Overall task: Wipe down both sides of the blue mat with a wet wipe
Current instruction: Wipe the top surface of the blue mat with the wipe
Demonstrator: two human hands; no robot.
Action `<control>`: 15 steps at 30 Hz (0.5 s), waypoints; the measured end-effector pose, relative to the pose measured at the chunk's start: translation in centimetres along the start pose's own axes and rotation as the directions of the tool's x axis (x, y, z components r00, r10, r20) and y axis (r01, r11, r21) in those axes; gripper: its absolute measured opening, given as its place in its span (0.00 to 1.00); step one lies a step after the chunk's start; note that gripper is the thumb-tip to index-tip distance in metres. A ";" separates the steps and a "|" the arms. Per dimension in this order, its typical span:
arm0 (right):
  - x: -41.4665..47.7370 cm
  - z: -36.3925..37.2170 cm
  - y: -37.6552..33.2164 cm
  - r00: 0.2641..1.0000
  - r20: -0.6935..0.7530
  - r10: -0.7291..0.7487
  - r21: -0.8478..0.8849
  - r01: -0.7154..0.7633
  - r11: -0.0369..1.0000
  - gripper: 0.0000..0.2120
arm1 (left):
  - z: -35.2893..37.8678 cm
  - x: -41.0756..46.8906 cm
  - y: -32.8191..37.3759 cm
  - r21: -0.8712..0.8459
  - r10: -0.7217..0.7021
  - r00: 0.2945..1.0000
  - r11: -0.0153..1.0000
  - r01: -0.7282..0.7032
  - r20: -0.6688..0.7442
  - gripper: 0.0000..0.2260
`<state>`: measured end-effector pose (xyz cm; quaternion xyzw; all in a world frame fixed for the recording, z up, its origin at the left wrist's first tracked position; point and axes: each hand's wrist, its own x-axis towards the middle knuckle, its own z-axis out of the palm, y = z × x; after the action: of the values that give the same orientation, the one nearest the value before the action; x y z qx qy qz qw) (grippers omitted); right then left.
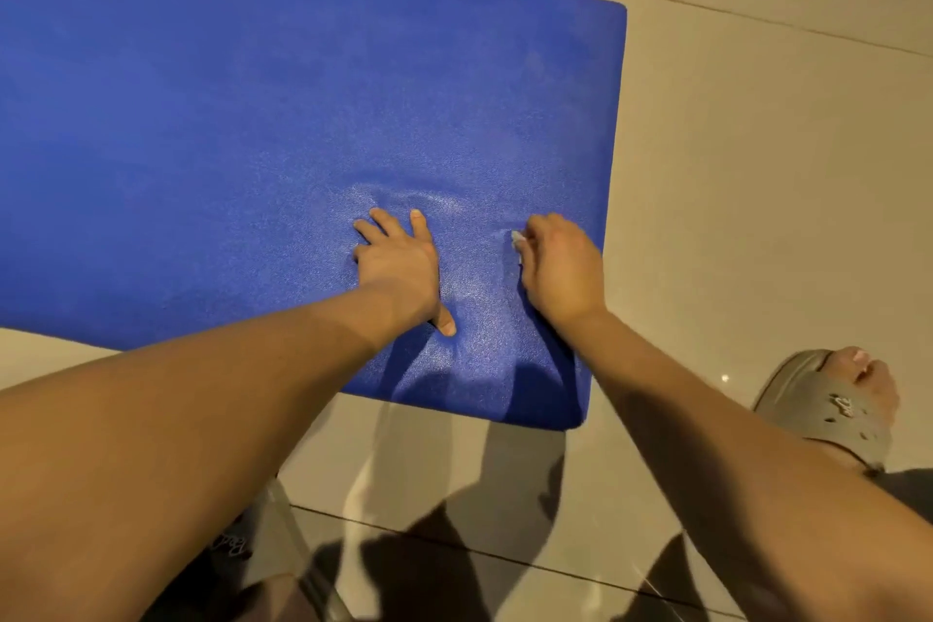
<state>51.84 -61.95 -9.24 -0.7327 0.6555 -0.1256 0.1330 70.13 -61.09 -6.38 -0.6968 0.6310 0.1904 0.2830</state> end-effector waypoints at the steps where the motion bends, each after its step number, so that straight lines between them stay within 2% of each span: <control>1: -0.9 0.2 -0.7 0.999 0.004 0.040 0.013 -0.040 0.999 0.11 | 0.0 0.1 0.1 0.001 -0.002 1.000 1.000 0.002 0.003 0.74; 3: -4.5 0.3 -2.4 0.997 0.078 0.015 0.057 -0.020 0.998 0.11 | 0.0 0.2 0.2 0.008 -0.008 1.000 1.000 0.008 0.005 0.74; 6: -9.9 0.5 -3.5 0.964 0.143 -0.224 0.200 0.194 0.961 0.10 | 0.1 0.2 0.0 0.010 -0.002 1.000 1.000 0.002 0.000 0.73; 8: -8.5 0.9 -1.9 0.939 0.131 -0.317 0.173 0.294 0.940 0.10 | 0.4 0.0 -0.2 0.009 0.019 1.000 1.000 -0.018 -0.018 0.73; 11: -3.4 1.0 -0.2 0.967 0.106 -0.231 0.055 0.227 0.972 0.11 | 1.6 -0.4 -1.4 0.039 0.074 0.994 0.997 -0.070 -0.085 0.68; 13: 0.5 0.6 1.2 0.994 0.027 -0.110 0.014 0.110 0.994 0.10 | 3.1 -1.0 -2.5 0.057 0.129 0.980 0.991 -0.122 -0.152 0.63; 15: 2.6 0.3 2.0 0.999 0.015 0.039 0.047 -0.040 0.998 0.10 | 4.5 -1.7 -3.3 0.046 0.165 0.966 0.986 -0.159 -0.199 0.57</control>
<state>50.39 -64.77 -10.17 -0.7172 0.6656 -0.1333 0.1575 73.54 -56.82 -8.29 -0.6544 0.7140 0.1317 0.2114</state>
